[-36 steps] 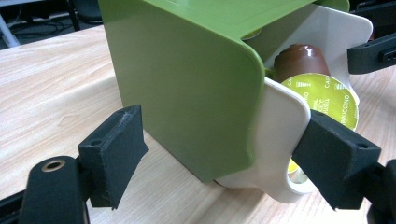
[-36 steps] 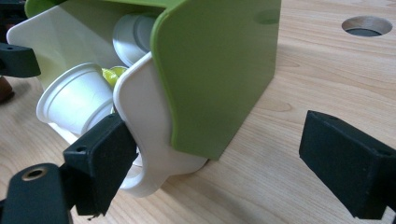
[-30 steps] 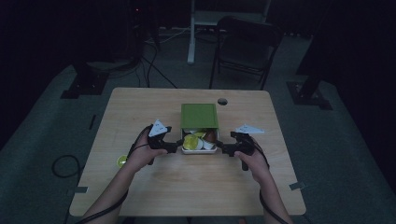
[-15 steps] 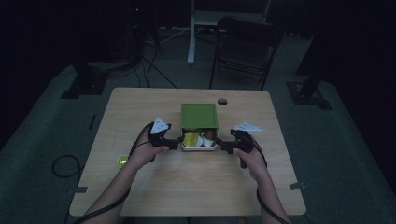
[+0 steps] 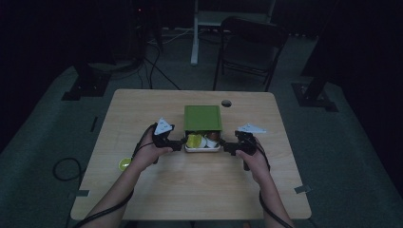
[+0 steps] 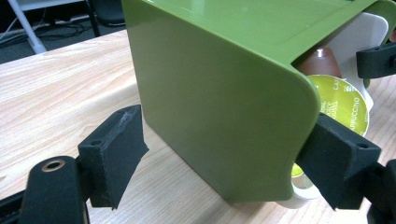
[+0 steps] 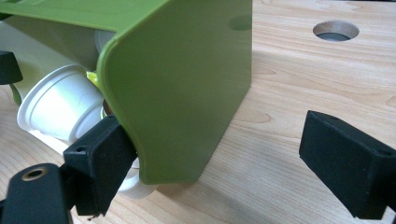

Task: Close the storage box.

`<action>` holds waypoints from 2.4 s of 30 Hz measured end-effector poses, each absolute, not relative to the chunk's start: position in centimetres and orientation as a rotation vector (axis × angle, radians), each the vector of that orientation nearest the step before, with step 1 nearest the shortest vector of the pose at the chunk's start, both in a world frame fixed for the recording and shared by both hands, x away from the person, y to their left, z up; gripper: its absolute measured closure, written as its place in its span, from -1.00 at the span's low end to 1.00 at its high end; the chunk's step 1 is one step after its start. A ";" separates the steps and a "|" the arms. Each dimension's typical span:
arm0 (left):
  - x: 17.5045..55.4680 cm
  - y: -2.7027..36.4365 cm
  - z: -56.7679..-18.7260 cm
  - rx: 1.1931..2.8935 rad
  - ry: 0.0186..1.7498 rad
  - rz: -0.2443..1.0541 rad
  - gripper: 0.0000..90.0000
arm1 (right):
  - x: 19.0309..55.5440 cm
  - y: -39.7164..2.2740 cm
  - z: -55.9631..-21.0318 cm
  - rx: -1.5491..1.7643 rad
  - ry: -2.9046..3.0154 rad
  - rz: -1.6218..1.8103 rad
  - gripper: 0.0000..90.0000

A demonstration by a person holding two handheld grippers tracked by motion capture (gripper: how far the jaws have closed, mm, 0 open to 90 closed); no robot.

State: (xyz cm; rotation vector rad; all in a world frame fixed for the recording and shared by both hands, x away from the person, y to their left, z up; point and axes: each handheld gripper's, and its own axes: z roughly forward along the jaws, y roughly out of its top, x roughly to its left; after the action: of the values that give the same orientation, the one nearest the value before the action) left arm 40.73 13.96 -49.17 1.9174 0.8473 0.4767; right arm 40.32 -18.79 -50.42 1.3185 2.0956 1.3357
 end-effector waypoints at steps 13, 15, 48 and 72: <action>40.7 13.6 -49.1 1.900 0.836 0.471 -0.57 | 40.2 -18.5 -50.5 1.322 2.087 1.324 -0.72; 40.3 13.4 -49.0 1.919 0.820 0.463 -0.57 | 40.1 -18.4 -50.4 1.319 2.085 1.334 -0.72; 36.5 14.6 -49.9 1.915 0.892 0.411 -0.58 | 37.0 -21.0 -50.4 1.299 2.072 1.265 -0.72; 33.4 16.0 -51.4 1.931 0.988 0.388 -0.58 | 34.4 -24.7 -52.1 1.361 2.029 1.169 -0.72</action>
State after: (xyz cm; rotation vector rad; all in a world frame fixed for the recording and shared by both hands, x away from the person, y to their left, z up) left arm 33.42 15.98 -51.40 1.9310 0.9879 0.3878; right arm 34.45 -24.69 -52.07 1.3605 2.0293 1.1691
